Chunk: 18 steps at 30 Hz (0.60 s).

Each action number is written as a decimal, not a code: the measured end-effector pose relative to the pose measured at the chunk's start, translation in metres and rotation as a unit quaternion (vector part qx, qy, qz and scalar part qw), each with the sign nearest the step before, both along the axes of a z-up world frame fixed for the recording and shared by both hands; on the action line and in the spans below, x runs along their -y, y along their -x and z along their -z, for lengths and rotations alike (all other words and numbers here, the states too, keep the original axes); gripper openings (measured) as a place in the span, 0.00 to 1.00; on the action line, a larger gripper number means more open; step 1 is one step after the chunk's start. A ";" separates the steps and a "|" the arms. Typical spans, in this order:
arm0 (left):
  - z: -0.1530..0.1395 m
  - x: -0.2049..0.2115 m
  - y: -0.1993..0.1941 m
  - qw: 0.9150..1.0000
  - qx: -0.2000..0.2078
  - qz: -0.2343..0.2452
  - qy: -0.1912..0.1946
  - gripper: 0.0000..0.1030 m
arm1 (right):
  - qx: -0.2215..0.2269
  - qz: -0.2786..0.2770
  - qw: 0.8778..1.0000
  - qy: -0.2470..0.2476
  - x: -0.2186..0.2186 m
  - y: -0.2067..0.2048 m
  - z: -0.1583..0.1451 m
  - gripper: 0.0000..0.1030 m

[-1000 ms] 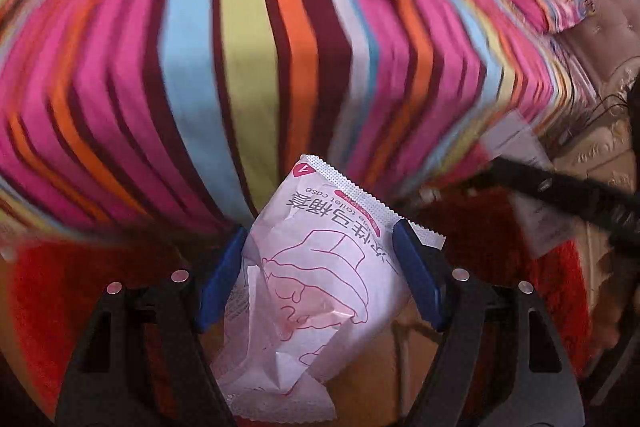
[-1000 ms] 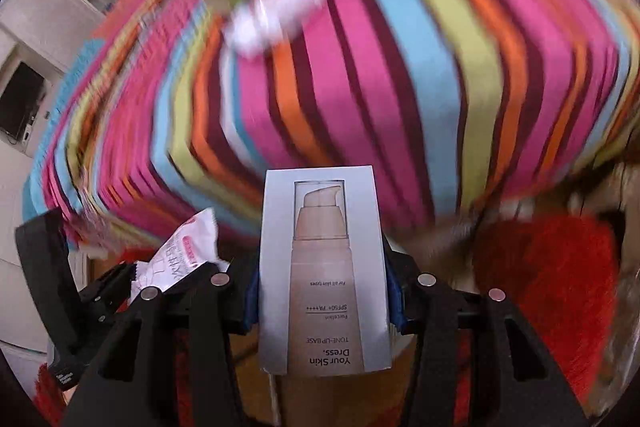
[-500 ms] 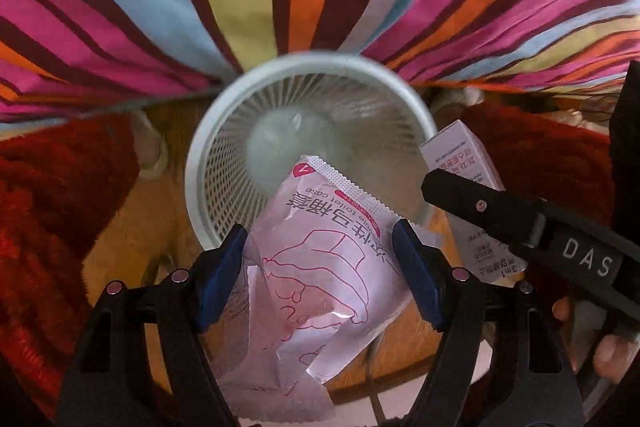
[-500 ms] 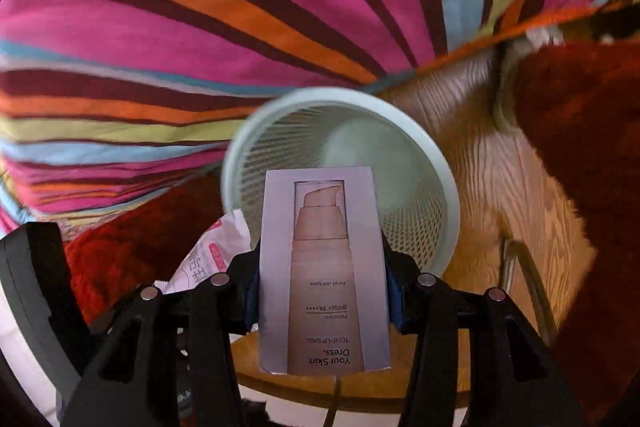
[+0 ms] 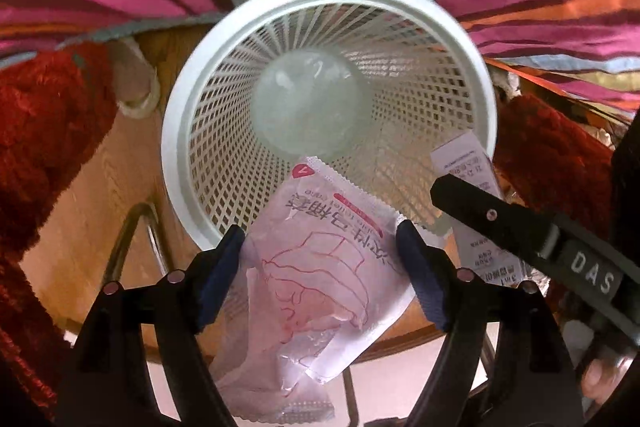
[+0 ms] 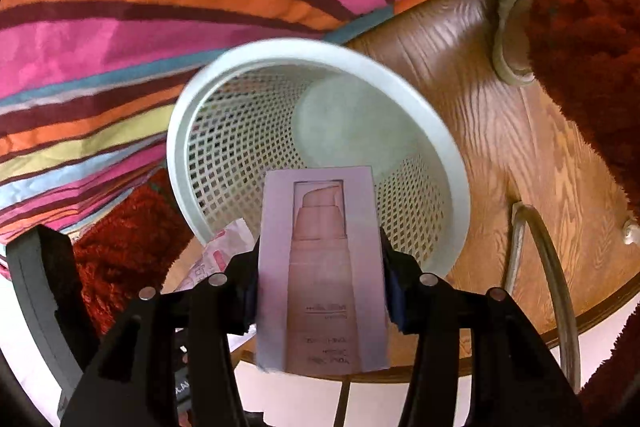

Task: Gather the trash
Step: 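Carry wrapper and box over the wastebasket with both tools and release, then move both tools back from the wastebasket toward the bed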

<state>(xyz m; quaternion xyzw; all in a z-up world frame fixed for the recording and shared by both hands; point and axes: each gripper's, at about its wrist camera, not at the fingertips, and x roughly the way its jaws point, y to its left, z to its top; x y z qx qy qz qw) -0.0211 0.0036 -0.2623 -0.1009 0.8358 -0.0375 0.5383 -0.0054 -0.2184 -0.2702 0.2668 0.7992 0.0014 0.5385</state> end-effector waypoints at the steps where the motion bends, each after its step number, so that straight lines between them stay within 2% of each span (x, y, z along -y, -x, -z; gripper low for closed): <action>1: 0.002 -0.001 0.002 1.000 -0.010 -0.001 -0.004 0.77 | -0.002 -0.002 1.000 0.001 -0.001 0.000 0.002 0.58; 2: 0.004 -0.001 0.003 1.000 -0.015 -0.001 -0.005 0.78 | -0.002 -0.001 1.000 0.001 -0.002 -0.001 0.002 0.64; 3: 0.005 -0.002 0.004 1.000 -0.017 -0.002 -0.003 0.78 | 0.000 0.000 1.000 0.002 -0.001 -0.001 0.002 0.78; 4: 0.005 -0.002 0.004 1.000 -0.017 -0.003 0.000 0.82 | 0.005 0.003 1.000 0.003 0.000 -0.001 0.001 0.84; 6: 0.001 -0.002 0.004 1.000 -0.010 -0.008 0.005 0.87 | 0.008 0.007 1.000 0.007 0.002 -0.001 0.001 0.86; 10: -0.005 -0.006 0.001 1.000 0.011 -0.013 0.000 0.87 | 0.001 0.019 1.000 0.014 0.007 -0.002 0.001 0.87; 18: 0.000 -0.010 -0.001 1.000 0.004 -0.029 -0.005 0.87 | -0.006 0.041 0.999 0.019 0.015 -0.001 0.003 0.87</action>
